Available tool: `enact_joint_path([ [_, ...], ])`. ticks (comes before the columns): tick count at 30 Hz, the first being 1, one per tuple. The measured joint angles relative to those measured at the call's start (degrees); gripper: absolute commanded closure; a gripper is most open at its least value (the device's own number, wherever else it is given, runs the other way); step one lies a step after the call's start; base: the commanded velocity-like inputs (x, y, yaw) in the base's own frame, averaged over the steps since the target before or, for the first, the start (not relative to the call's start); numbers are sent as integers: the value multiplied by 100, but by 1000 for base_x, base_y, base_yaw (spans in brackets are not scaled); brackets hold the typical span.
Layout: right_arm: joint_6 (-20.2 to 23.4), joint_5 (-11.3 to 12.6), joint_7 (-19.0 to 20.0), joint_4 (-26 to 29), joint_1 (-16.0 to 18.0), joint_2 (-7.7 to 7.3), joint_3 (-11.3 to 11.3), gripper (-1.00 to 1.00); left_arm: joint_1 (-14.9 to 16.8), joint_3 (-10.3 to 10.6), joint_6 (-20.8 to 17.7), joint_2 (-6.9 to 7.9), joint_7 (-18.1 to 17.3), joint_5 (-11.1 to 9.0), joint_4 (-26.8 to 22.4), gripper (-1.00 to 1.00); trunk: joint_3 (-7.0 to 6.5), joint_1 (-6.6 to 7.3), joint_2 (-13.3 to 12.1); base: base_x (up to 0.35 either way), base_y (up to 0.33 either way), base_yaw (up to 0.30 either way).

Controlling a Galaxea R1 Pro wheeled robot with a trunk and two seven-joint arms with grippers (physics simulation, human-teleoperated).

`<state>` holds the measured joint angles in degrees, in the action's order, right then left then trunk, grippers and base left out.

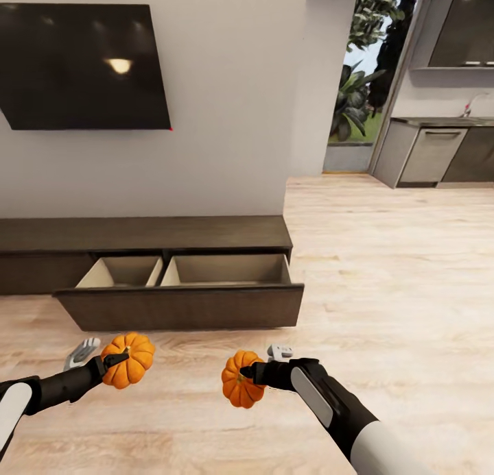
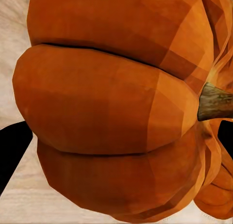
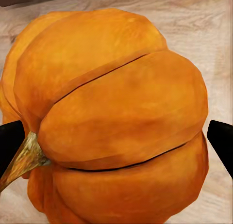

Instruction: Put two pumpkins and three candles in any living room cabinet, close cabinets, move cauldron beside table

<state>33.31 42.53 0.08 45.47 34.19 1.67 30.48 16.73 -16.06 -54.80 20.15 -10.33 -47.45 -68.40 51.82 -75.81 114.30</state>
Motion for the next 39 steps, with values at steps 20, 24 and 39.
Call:
enact_joint_path([
  [20, -1, 22, 1, 10, 2, 1, -1, 100, 1, -6, -4, 14, -11, -63, 2, 100, 0, -2, 0, 299, 21, -80],
  [24, -1, 21, 1, 11, 1, 1, -1, 100, 1, -9, -5, 15, -11, -81, 2, 100, 0, -3, 0, 86, 0, 0],
  [39, -2, 22, 1, 11, 2, 1, -2, 100, 2, -27, -4, 24, -46, -125, -23, 100, -18, 18, -39, 4, 0, 0],
])
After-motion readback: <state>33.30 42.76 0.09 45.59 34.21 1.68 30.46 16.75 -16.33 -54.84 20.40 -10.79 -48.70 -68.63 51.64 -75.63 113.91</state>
